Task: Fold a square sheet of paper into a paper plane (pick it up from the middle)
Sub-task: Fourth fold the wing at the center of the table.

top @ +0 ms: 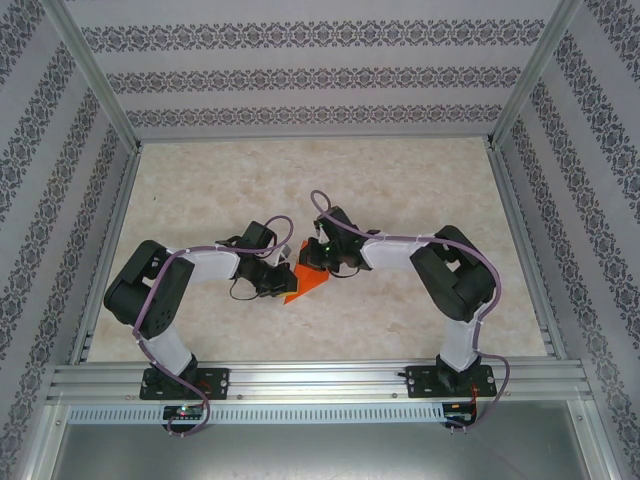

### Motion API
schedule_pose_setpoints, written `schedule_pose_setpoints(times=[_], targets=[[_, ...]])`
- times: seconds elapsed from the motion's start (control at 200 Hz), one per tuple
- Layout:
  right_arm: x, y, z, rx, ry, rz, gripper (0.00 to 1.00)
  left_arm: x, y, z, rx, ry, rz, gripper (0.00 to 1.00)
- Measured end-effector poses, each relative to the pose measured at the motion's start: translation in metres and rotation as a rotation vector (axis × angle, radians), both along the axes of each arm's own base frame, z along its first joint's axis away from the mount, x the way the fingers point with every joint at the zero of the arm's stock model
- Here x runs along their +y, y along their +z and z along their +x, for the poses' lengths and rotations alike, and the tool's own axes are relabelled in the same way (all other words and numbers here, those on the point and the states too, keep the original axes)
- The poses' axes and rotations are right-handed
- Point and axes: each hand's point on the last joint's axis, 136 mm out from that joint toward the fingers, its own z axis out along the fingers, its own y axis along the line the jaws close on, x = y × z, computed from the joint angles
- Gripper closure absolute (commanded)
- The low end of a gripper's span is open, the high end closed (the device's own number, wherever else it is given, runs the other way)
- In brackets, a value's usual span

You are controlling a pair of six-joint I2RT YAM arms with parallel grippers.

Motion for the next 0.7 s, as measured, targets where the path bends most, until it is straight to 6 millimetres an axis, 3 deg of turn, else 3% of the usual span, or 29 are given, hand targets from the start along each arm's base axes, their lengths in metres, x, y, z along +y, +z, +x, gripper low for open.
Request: schedule_pose_setpoints(times=[0.245,0.704], targets=[[-0.005,-0.02,0.0,0.031,-0.014,-0.025,0.91,0.001,-0.001,0.0,0.0,0.001,0.005,0.88],[-0.06,-0.02,0.056,0.01,-0.148,-0.013,0.88,0.001,-0.002,-0.001,-0.026,-0.01,-0.006,0.89]])
